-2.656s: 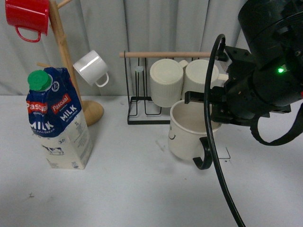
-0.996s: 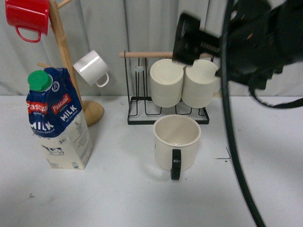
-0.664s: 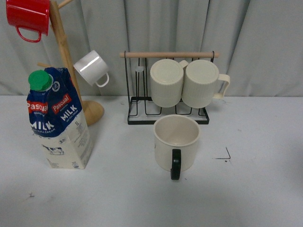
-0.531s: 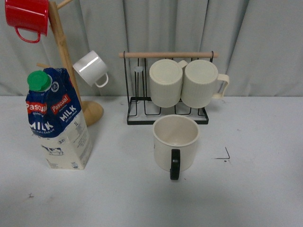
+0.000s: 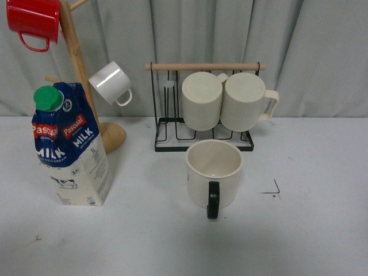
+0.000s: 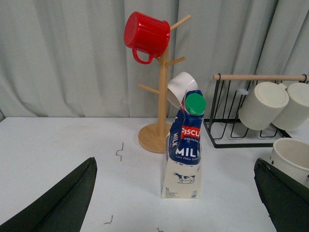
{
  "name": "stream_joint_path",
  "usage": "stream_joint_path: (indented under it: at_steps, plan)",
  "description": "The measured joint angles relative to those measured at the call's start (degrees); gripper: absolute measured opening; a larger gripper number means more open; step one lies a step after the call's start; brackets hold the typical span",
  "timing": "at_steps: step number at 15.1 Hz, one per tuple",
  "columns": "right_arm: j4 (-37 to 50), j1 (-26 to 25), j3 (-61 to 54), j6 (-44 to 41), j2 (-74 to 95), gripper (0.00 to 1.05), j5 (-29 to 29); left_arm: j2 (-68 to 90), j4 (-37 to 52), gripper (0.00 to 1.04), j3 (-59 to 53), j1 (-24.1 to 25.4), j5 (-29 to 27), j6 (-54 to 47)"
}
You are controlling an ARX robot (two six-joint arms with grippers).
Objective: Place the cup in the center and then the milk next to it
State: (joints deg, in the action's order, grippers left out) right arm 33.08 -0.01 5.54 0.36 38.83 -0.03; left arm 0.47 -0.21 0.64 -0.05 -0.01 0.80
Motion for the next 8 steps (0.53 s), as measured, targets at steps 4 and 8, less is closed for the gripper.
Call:
stream_joint_path:
  at_steps: [4,8]
  plan:
    - [-5.51,0.0,-2.67,0.0,-8.17,0.02,0.02,0.0,0.0,0.98,0.0,0.0,0.0,0.0]
    - [-8.98,0.0,-4.9,0.0,-14.51,0.02,0.02,0.0,0.0,0.98,0.0,0.0,0.0,0.0]
